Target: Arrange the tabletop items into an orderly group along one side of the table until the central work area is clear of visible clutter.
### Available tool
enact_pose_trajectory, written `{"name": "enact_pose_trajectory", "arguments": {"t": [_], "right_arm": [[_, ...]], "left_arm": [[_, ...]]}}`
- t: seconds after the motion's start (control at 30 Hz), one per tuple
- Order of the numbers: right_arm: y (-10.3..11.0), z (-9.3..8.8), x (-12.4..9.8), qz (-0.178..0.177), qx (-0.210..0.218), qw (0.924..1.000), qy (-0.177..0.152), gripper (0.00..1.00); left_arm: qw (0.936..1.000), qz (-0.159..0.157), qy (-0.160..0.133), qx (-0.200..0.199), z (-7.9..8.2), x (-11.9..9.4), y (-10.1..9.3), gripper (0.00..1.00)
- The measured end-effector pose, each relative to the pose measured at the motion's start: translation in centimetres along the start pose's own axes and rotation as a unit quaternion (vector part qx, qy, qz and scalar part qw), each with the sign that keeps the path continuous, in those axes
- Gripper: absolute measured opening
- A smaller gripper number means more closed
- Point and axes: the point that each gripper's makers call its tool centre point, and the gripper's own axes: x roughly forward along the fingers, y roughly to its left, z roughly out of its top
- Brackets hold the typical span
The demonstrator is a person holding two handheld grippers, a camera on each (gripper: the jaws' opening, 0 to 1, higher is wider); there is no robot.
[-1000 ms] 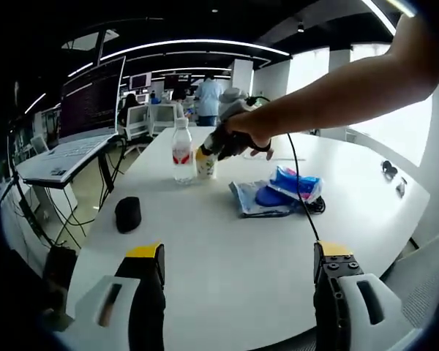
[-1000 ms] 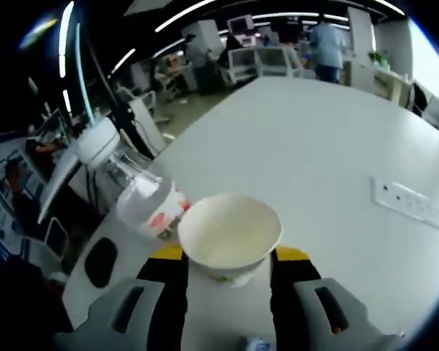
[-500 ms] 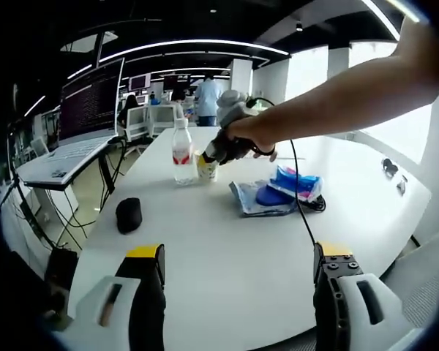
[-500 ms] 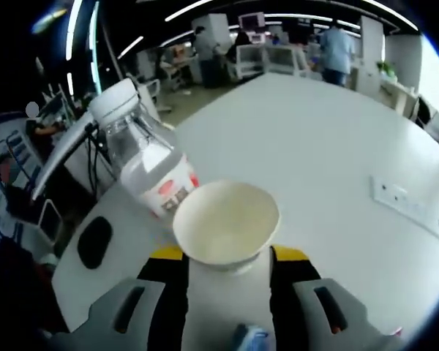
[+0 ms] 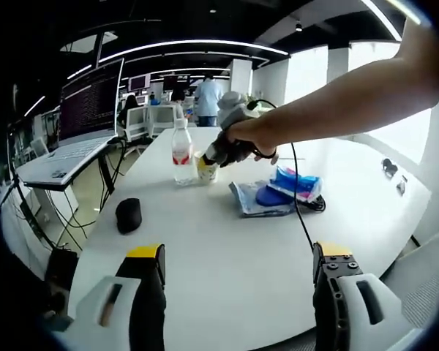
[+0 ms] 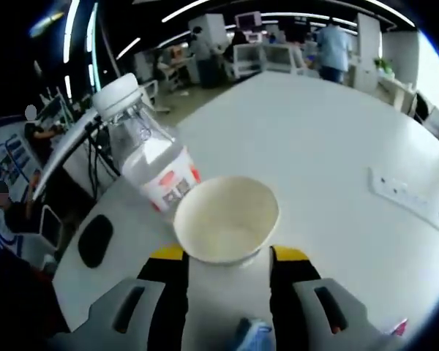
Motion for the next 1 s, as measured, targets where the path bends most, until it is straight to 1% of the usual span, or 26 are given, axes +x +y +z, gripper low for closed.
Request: {"name": "enact_pose_trajectory", "arguments": {"t": [0.23, 0.57, 1.0], "right_arm": [[0.0, -0.2, -0.1, 0.002, 0.003, 1.0, 0.002, 0.41], [-0.2, -0.2, -0.4, 0.002, 0.007, 1.0, -0.002, 0.41], [-0.6, -1.5, -1.2, 0.0, 0.019, 0.9998, 0.0, 0.42]], "left_arm": [[1.0, 0.001, 0.004, 0.004, -0.1, 0.0, 0.0, 0.81], [1.0, 0.001, 0.002, 0.001, -0.1, 0.0, 0.0, 0.82], [1.0, 0.0, 0.002, 0.006, -0.1, 0.0, -0.1, 0.82]]}}
